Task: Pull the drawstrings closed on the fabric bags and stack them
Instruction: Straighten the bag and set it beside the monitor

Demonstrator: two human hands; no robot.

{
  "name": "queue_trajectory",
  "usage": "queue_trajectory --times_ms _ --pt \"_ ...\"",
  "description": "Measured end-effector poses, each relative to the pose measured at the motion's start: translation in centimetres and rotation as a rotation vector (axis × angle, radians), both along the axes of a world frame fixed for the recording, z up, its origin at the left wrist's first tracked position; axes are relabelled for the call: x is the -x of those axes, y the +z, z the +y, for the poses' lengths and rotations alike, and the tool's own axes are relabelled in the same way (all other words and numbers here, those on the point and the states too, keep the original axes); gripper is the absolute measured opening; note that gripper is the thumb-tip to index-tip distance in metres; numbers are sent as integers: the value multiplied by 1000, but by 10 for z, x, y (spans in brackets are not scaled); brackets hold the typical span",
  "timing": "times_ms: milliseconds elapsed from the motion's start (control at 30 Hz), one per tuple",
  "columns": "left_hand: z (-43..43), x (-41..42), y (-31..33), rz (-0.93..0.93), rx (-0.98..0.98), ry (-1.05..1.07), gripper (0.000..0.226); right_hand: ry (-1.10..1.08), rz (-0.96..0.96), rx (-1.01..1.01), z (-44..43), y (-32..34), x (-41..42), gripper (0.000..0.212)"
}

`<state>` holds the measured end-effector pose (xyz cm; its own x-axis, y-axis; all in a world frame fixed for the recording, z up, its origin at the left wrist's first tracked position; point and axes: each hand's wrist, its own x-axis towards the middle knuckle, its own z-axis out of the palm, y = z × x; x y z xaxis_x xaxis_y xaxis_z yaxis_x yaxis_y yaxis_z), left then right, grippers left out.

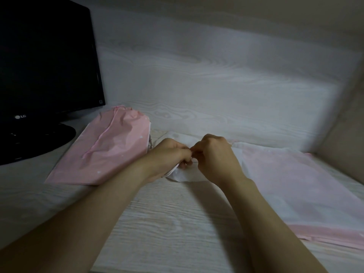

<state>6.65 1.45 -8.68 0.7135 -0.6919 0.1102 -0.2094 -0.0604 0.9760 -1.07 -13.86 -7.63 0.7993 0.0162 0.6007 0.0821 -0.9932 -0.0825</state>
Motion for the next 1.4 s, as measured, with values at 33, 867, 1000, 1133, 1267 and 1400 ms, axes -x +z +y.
queue_trajectory --times_ms 33,867,1000,1133,1267,1400 --pt "0 1 0 -18 -9 7 30 -6 3 2 -1 0 0 23" --pt "3 -5 -8 -585 67 250 5 59 174 -1126 -3 10 13 12" --pt "4 -1 -3 -525 33 323 27 53 155 -1109 -3 9 13 12" --pt "5 0 8 -214 152 274 37 -5 94 -1086 -7 8 11 14" --pt "10 -4 18 93 410 198 38 -56 46 -1022 -12 5 8 15" --pt "13 -3 24 391 631 62 41 -82 50 -915 -13 1 5 16"
